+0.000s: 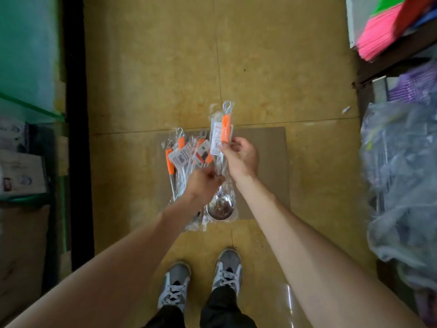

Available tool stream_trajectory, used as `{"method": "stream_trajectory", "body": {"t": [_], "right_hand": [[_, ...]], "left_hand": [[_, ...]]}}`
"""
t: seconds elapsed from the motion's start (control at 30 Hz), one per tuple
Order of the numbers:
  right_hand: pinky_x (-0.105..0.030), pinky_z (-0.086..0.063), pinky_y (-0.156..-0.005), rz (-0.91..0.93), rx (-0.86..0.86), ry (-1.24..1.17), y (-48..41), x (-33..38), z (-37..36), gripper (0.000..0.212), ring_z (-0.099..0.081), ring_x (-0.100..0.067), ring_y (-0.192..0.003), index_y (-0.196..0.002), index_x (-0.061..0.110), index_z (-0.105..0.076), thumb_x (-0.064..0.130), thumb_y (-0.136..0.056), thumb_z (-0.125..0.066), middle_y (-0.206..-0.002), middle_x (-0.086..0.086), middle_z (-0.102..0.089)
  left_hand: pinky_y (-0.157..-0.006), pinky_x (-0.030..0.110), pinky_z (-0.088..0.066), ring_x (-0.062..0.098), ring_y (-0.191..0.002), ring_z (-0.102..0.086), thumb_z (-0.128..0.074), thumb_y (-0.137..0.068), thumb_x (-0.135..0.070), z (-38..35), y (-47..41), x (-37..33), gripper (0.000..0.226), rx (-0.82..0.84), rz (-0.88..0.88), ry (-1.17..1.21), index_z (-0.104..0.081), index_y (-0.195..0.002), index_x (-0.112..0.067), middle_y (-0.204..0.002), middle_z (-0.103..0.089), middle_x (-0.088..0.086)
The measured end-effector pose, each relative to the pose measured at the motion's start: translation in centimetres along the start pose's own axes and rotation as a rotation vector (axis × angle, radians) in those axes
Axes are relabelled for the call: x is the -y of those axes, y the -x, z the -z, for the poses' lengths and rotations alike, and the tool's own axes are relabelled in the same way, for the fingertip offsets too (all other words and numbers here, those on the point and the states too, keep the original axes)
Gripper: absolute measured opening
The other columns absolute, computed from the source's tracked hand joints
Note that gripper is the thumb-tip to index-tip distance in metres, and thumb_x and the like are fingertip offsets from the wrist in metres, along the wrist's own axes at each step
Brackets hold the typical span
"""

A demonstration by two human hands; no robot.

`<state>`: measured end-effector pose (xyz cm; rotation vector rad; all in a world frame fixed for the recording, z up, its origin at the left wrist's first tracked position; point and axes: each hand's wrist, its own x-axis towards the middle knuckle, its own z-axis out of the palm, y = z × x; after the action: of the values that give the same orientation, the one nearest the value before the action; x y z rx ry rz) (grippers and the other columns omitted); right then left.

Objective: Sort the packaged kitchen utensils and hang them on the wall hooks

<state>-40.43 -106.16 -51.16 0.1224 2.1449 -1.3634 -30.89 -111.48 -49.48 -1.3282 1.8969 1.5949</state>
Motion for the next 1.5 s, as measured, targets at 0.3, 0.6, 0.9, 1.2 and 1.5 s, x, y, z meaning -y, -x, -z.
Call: {"method": "stream_trajectory", "body": {"t": [0.3,0.6,0.9,1.2,1.5], "right_hand": [[-0.022,-0.053,-0.066,0.114,-0.111,-0.147,5.5,14.2,7.6,0.015,-0.066,-0.004,-0.072,-0.097,0.014,-0.069,0.022,-0.086,-0.075,-0.085,0.005,-0.073],[-0.022,-0.052,-0.068,0.233,-0.317,-0.248,11.3,26.8,19.6,0.019,-0.067,-0.008,-0.076,-0.098,0.009,-0.069,0.024,-0.087,-0.074,-0.087,0.001,-0.073],[-0.036,-0.057,-0.079,0.34,-0.503,-0.287,19.2,34.0,31.2,0.016,-0.07,-0.015,-0.084,-0.097,0.015,-0.068,0.025,-0.087,-0.074,-0.09,-0.001,-0.074],[-0.022,-0.053,-0.076,0.361,-0.667,-0.272,27.8,33.8,41.6,0.013,-0.066,-0.005,-0.083,-0.096,0.021,-0.064,0.025,-0.088,-0.073,-0.09,0.009,-0.069],[-0.009,-0.046,-0.066,0.356,-0.771,-0.332,37.2,27.8,51.5,0.009,-0.062,0.007,-0.073,-0.094,0.019,-0.066,0.023,-0.088,-0.072,-0.087,0.009,-0.069]], "left_hand": [[-0.043,0.014,-0.034,0.016,-0.058,-0.047,-0.066,-0.091,-0.017,4.9,8.2,-12.8,0.025,0.103,-0.219,-0.158,-0.053,-0.071,-0.011,-0.064,-0.053,0.003],[-0.056,0.024,-0.04,0.008,-0.057,-0.05,-0.07,-0.087,-0.023,4.6,16.9,-26.6,0.015,0.182,-0.488,-0.242,-0.058,-0.079,-0.024,-0.069,-0.059,-0.008],[-0.053,0.012,-0.039,0.01,-0.067,-0.051,-0.069,-0.088,-0.013,0.7,26.2,-36.7,0.02,0.352,-0.67,-0.222,-0.056,-0.078,-0.023,-0.076,-0.056,-0.003],[-0.064,0.02,-0.045,0.016,-0.078,-0.063,-0.07,-0.088,-0.019,-6.4,35.4,-39.8,0.009,0.446,-0.823,-0.353,-0.065,-0.092,-0.013,-0.091,-0.07,0.006],[-0.078,0.038,-0.052,0.014,-0.08,-0.065,-0.073,-0.086,-0.026,-16.3,44.6,-38.0,0.009,0.605,-0.896,-0.38,-0.067,-0.085,-0.019,-0.085,-0.071,-0.001]]}}
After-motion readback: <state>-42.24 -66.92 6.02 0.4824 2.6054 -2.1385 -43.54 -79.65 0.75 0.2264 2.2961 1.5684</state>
